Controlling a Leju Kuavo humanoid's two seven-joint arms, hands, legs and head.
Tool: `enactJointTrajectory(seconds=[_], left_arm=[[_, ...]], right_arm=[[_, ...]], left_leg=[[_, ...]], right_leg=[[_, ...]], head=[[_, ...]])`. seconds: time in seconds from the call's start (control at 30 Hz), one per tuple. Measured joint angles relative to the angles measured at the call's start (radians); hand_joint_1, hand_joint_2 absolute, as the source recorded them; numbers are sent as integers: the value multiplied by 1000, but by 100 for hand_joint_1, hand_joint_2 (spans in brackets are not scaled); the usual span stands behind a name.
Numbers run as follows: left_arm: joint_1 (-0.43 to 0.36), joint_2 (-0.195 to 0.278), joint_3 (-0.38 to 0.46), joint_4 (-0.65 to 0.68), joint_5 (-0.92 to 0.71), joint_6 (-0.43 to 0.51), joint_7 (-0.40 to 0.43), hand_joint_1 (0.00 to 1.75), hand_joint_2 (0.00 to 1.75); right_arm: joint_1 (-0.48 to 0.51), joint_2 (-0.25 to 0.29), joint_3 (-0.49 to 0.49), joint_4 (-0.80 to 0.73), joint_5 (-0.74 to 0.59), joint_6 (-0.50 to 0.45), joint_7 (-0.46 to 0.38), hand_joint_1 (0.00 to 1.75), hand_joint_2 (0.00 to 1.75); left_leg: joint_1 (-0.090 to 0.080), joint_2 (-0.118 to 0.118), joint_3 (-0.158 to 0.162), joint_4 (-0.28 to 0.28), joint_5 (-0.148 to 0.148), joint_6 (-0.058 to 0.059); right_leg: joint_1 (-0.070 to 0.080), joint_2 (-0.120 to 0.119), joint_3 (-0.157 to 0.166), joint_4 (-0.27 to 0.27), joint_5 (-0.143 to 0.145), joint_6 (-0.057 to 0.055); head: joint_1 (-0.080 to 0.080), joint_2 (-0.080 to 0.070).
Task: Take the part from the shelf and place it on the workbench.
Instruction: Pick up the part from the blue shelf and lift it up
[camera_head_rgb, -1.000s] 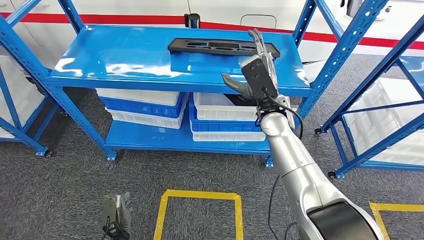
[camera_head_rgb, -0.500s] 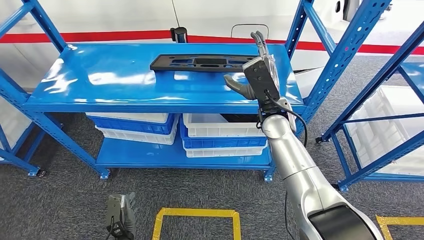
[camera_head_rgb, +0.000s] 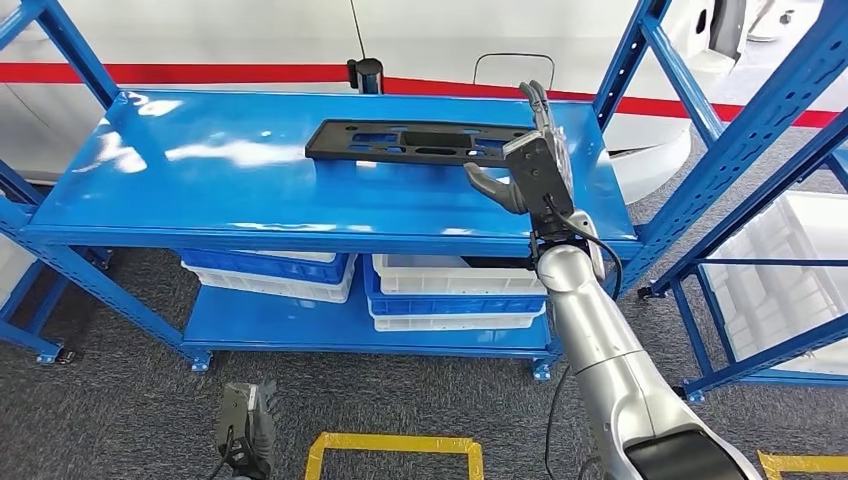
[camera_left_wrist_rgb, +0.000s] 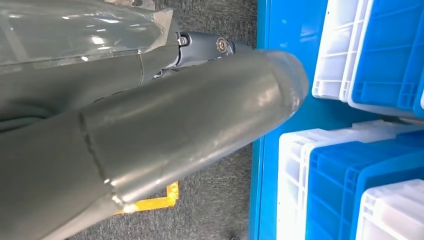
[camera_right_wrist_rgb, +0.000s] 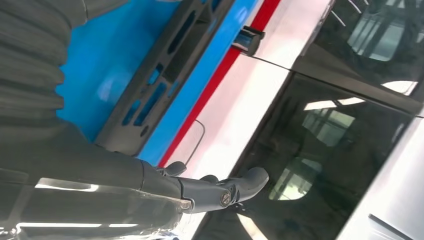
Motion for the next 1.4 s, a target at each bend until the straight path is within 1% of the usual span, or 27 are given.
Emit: enactJointTrajectory(seconds=[0.03, 0.07, 0.1, 0.13, 0.17, 0.2, 0.23, 0.27, 0.33, 0.5, 0.63, 0.77, 0.87, 0.9, 0.93, 1.03, 1.07, 1.1, 1.17, 1.23, 1.4], left_arm=[[0, 0, 0, 0, 0, 0, 0, 0, 0], [0, -1, -1, 0, 0, 0, 0, 0, 0], [-1, -1, -1, 0, 0, 0, 0, 0, 0], [-1, -2, -2, 0, 0, 0, 0, 0, 0], [-2, -3, -2, 0, 0, 0, 0, 0, 0], [-2, -3, -2, 0, 0, 0, 1, 0, 0], [-2, -3, -2, 0, 0, 0, 1, 0, 0], [-2, -3, -2, 0, 0, 0, 1, 0, 0], [-2, -3, -3, 0, 0, 0, 0, 0, 0], [-2, -3, -3, 0, 0, 0, 0, 0, 0], [-2, -3, -3, 0, 0, 0, 0, 0, 0], [-2, -3, -3, 0, 0, 0, 0, 0, 0], [-2, -3, -3, 0, -1, 6, 8, 0, 0], [-2, -2, -3, 5, -5, 29, 36, 0, 0], [3, 2, -3, 14, -8, 68, 90, 0, 0], [54, 27, -2, 45, -1, 204, 347, 0, 0], [81, 35, 1, 50, 6, 226, 397, 0, 0], [107, 44, 5, 55, 15, 239, 414, 0, 0], [139, 56, 15, 64, 34, 254, 389, 0, 0], [145, 62, 31, 69, 57, 262, 372, 0, 0], [149, 62, 76, 79, 109, 263, 365, 0, 0]], right_arm=[[2, -1, -1, -1, 0, 0, 0, 0, 175], [3, -2, -2, -2, 0, 0, 0, 0, 175], [2, -3, -3, -4, 0, 0, 0, 0, 175], [1, -4, -3, -5, 0, 0, 0, 0, 175], [1, -4, -3, -6, 0, 0, 1, 0, 175], [1, -4, -3, -7, 0, 0, 1, 0, 175], [1, -4, -3, -8, 0, 0, 1, 0, 175], [0, -4, -3, -9, 0, 0, 2, 0, 175], [0, -4, -3, -10, 0, 0, 2, 0, 175], [0, -5, -3, -12, 0, 0, 1, 0, 175], [0, -5, -4, -12, 0, 0, 2, 0, 175], [0, -6, -3, -12, 0, 0, 1, 0, 175], [0, -6, -3, -12, -1, 0, 1, 0, 175], [0, -6, -4, -12, -3, 0, 2, 0, 175], [1, -6, -4, -13, -7, 0, 1, 0, 175], [13, -8, -10, -21, -19, 2, -3, 0, 175], [20, -10, -12, -26, -20, 3, -5, 0, 175], [27, -11, -14, -30, -20, 7, -6, 0, 175], [35, -10, -15, -35, -16, 15, -7, 0, 175], [35, 2, -14, -37, -9, 26, -2, 0, 175], [24, 34, -7, -38, -1, 42, 9, 0, 175]], left_leg=[[2, -1, 8, 0, -5, -4], [3, -2, 16, -1, -10, -8], [3, -3, 23, -1, -16, -14], [2, -4, 28, 1, -21, -18], [1, -4, 30, 2, -25, -17], [0, -4, 31, 4, -28, -17], [1, -3, 31, 4, -29, -14], [3, -1, 33, 1, -29, -13], [6, 1, 36, -3, -28, -17], [7, 2, 39, -10, -26, -21], [8, 2, 39, -13, -25, -27], [6, 2, 38, -14, -25, -27], [2, 1, 38, -14, -25, -27], [0, 1, 37, -14, -26, -28], [-2, 1, 38, -15, -26, -28], [-4, 4, 39, -15, -29, -29], [-4, 6, 39, -15, -30, -29], [-4, 7, 39, -14, -30, -29], [-5, 4, 37, -14, -30, -29], [-5, 0, 36, -14, -30, -29], [-5, 0, 37, -14, -29, -28]], right_leg=[[-4, -1, 12, -59, 42, 12], [-7, -4, 37, -137, 89, 21], [-6, -8, 61, -205, 130, 23], [-5, -11, 80, -254, 160, 20], [-4, -13, 90, -276, 176, 14], [-2, -13, 93, -279, 182, 6], [-3, -12, 93, -280, 183, 3], [-2, -11, 93, -279, 183, 1], [1, -8, 93, -279, 183, 0], [3, -8, 92, -279, 181, -3], [5, -8, 91, -279, 181, -4], [9, -8, 93, -282, 181, -4], [10, -8, 93, -284, 181, -4], [10, -8, 93, -285, 181, -3], [10, -8, 94, -285, 180, -3], [9, -5, 95, -289, 180, -3], [8, -4, 94, -290, 180, -3], [8, -2, 94, -290, 180, -3], [7, -5, 93, -291, 180, -3], [6, -9, 94, -291, 180, -3], [7, -10, 95, -291, 180, -4]], head=[[0, 0], [0, 0], [1, 0], [1, 0], [1, 0], [0, 0], [-1, 0], [-2, 0], [-2, 0], [-2, 0], [-2, 0], [-2, 0], [-1, 0], [-1, 0], [-1, 0], [-1, 0], [-1, 0], [-1, 0], [-1, 0], [-1, 0], [-1, 0]])
